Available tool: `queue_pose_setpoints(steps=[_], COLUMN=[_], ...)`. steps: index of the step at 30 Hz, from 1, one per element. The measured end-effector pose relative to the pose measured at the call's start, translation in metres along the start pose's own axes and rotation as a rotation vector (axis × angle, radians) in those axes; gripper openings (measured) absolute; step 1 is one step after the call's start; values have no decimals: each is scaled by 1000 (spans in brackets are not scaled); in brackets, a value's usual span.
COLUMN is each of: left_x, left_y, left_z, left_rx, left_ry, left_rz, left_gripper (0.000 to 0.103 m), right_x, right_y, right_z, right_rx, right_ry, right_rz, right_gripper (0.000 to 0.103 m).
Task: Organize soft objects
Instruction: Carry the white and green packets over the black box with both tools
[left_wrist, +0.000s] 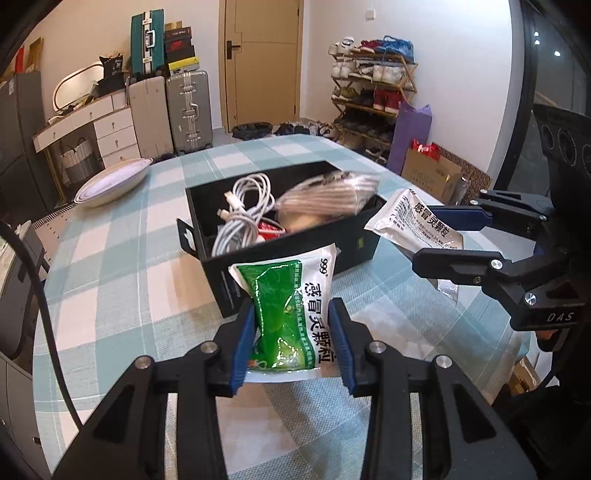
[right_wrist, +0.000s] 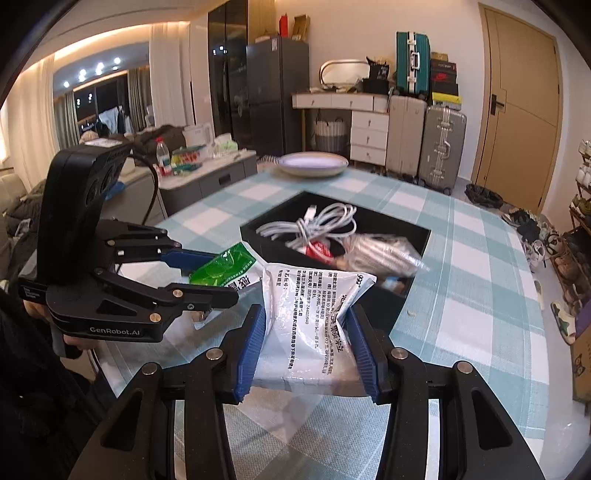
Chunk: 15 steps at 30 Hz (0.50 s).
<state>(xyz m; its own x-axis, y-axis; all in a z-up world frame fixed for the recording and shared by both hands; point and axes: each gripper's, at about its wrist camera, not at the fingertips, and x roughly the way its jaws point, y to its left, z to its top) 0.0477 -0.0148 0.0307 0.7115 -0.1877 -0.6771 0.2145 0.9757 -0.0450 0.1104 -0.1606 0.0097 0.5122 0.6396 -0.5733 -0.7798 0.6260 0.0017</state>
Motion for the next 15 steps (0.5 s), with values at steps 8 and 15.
queue_pose_setpoints(steps=[8, 15], left_x=[-13, -16], left_y=[10, 17], left_z=[11, 31], left_rx=[-52, -78], left_ry=[-72, -116], left_rz=[15, 31], left_gripper=[38, 39], right_x=[-8, -12], right_y=[-9, -20], right_z=[9, 22], right_rx=[62, 130], right_ry=[-58, -102], right_rz=[-28, -53], right_gripper=[46, 46])
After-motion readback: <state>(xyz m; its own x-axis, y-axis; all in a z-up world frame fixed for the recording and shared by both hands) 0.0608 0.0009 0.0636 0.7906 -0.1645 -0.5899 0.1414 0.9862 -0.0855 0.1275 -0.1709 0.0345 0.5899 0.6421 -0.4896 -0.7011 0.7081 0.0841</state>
